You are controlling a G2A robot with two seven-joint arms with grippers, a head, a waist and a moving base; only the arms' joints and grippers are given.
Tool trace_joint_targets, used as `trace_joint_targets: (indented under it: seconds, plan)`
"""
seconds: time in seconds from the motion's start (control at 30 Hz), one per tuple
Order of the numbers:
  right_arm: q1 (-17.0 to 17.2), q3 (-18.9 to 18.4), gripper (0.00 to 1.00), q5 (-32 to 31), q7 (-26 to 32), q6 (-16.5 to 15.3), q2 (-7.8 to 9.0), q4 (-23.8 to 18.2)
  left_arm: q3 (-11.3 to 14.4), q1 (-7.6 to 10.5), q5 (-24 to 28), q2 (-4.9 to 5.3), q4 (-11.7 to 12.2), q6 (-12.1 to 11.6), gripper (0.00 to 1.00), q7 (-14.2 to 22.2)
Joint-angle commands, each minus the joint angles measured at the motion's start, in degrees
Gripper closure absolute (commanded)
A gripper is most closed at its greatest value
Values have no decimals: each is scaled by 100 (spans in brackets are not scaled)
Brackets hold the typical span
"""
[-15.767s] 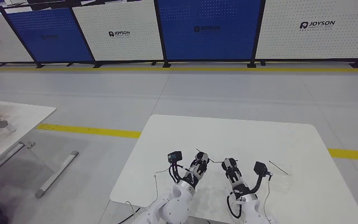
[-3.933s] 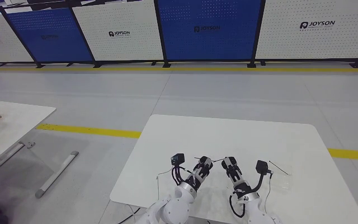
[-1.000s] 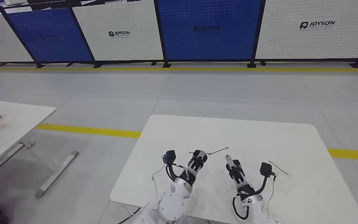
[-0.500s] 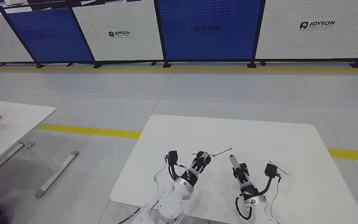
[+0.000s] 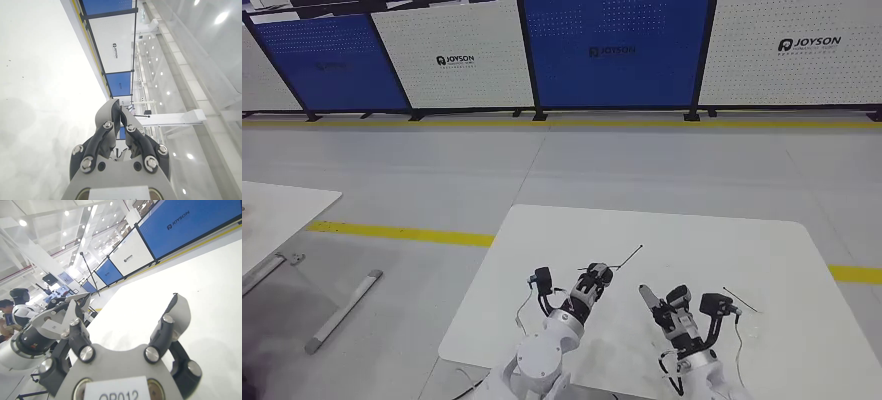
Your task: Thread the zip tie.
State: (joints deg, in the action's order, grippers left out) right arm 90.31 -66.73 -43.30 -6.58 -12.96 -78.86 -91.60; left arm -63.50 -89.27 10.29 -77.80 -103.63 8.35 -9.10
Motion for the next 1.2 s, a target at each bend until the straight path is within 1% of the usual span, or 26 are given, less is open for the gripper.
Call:
trace_joint_targets:
  seconds: [0.0,0.07,0.1,0.17,0.23,0.33,0.4,0.43,0.7,0.77,0.83,0.9,0.93,0.97,1.0,1.17]
  plan:
    - [0,0,0,-1,0,0,0,0,0,0,-2,0,0,1,100,0]
    - [-2,7,0,-12,29,-5,1,5,2,4,-2,-1,16,6,100,-6]
    - [-35,28,0,2,310,-128,15,23,16,27,-28,-4,32,26,100,-19]
    - [-109,-85,0,-40,608,-236,51,25,28,47,4,-10,23,57,100,-34]
    - [-149,-200,0,-317,1018,-324,108,0,1,34,106,-14,-30,92,100,-40]
    - [-91,-456,0,-396,1305,-483,180,-157,-63,-1,182,-5,-92,128,100,28]
    - [-53,-585,0,-578,1539,-477,225,-265,-75,-16,195,-2,-109,127,100,50]
    - [-27,-614,0,-608,1608,-471,237,-329,-72,-17,234,-2,-119,91,100,106]
    - [-27,-614,0,-608,1608,-471,237,-329,-70,-15,250,-1,-113,73,100,144]
    - [-31,-614,0,-639,1598,-449,237,-328,-29,-2,215,0,-89,75,100,220]
    - [-83,-493,0,-1074,1516,-366,239,-324,24,3,140,0,-86,66,100,242]
    - [-148,-306,0,-1554,1198,-290,227,-269,101,-5,39,-1,-96,65,100,256]
    - [-171,-220,0,-1691,1068,-316,221,-222,128,-10,-9,-1,-96,62,100,251]
    - [-198,-168,0,-1802,1005,-260,216,-142,146,-18,-35,-2,-99,51,100,236]
    - [-221,-141,0,-1872,981,-175,211,-109,150,-30,-52,-3,-106,24,100,209]
    - [-221,-141,0,-1872,981,-175,211,-109,147,-34,-56,-2,-109,14,100,202]
